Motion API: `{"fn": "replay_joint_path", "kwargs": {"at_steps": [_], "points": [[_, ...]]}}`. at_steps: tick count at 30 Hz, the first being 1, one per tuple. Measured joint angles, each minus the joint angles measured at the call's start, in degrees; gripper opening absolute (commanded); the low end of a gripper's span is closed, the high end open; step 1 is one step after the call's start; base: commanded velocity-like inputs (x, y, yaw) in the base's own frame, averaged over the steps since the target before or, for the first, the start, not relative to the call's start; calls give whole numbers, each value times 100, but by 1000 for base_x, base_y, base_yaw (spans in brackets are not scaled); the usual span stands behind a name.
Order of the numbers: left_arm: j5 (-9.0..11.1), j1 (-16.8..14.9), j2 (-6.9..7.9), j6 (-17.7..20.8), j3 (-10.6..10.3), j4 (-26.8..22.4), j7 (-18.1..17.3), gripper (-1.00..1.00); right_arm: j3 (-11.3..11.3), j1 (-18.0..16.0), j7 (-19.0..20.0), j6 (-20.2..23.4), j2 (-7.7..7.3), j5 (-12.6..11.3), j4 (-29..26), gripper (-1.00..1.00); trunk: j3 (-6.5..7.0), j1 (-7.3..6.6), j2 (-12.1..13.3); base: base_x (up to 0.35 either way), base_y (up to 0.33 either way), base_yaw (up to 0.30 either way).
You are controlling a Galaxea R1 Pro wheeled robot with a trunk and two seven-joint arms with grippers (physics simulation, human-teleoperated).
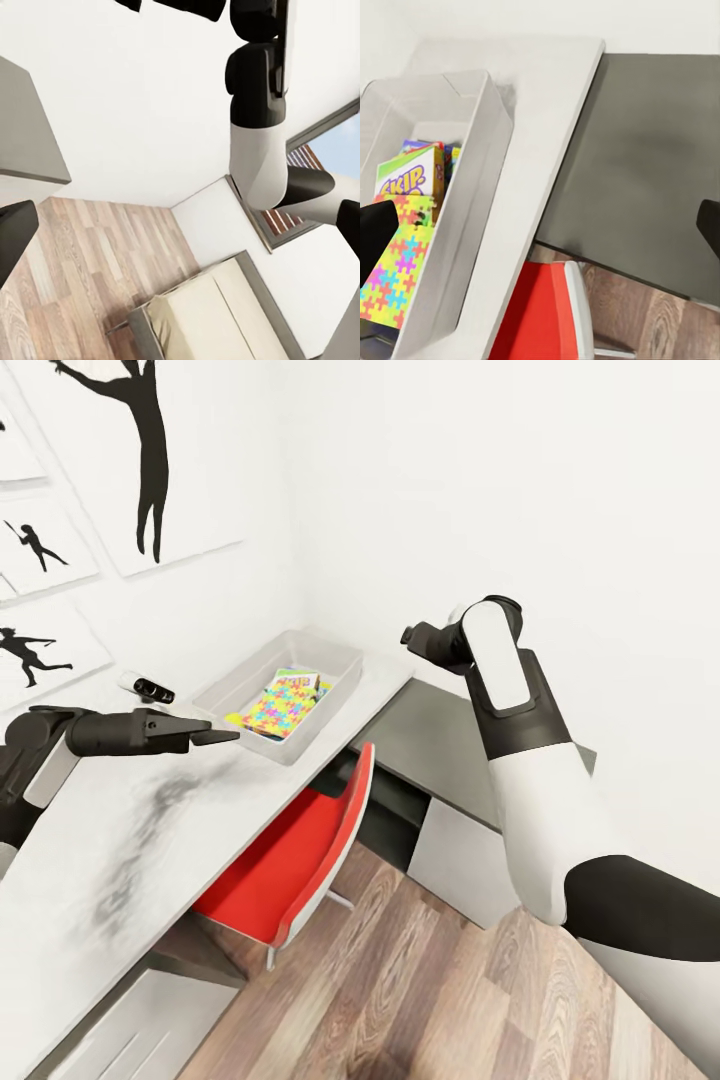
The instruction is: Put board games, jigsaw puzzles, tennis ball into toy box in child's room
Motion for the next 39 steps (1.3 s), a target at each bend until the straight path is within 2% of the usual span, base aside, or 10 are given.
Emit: {"fn": "replay_joint_path", "kwargs": {"at_steps": [16, 25, 39], "points": [[-43, 8, -8, 0, -29, -64, -5, 100, -8, 7, 2, -6, 0, -7, 111, 100, 151, 0, 0, -49, -6, 6], [-43, 8, -9, 0, -33, -61, -5, 100, 0, 300, 3, -6, 0, 26, 108, 100, 237, 0, 0, -2, 0, 0], [-35, 9, 0, 0, -30, -47, -6, 100, 1, 338, 6, -6, 0, 41, 64, 100, 343, 0, 1, 0, 0, 0]]}}
